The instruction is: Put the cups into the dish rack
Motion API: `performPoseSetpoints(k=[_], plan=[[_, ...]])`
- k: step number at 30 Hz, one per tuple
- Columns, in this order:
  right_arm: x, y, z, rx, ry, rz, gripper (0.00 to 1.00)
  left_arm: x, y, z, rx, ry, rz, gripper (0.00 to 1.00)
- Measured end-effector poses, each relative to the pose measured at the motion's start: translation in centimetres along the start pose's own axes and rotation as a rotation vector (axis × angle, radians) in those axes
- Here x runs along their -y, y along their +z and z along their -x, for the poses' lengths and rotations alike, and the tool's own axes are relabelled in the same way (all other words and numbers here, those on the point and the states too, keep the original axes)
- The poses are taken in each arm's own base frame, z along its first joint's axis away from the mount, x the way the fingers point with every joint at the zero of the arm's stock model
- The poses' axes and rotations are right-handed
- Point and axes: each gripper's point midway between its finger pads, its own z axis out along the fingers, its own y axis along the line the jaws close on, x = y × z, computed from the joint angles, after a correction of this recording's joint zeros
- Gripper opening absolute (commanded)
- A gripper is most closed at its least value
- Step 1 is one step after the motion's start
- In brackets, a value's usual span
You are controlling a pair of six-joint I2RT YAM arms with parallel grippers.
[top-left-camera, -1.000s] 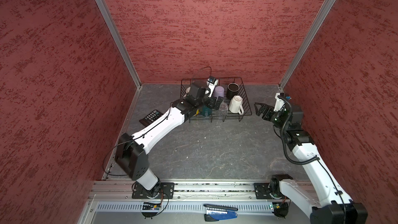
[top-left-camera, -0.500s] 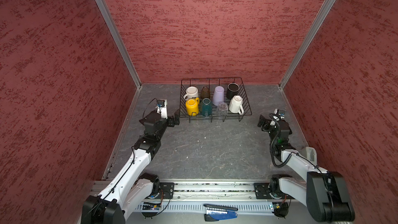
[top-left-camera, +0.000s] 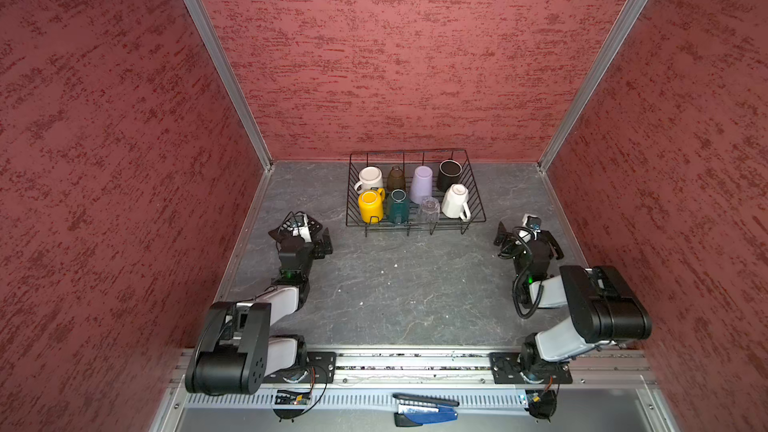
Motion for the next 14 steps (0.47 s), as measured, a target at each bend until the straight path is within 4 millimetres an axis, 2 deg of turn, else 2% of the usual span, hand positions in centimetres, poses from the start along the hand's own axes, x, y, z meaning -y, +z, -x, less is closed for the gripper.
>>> performPoseSetpoints(k=[2,6,14], plan=[[0.0,0.0,0.3,0.013,0.002,-0.001,0.99,0.0,0.8,0.2,0.036,0.002,-0.015,1.0],[0.2,0.1,0.7,0.023,0.005,-0.014,0.99,-0.2,1.9,-1.7,0.009,0.009,-0.014,1.0],[0.1,0.4,1.2,0.036,0.005,-0.012,0.99,-1.4,3.0,2.0,0.102,-0.025,0.068,1.0]])
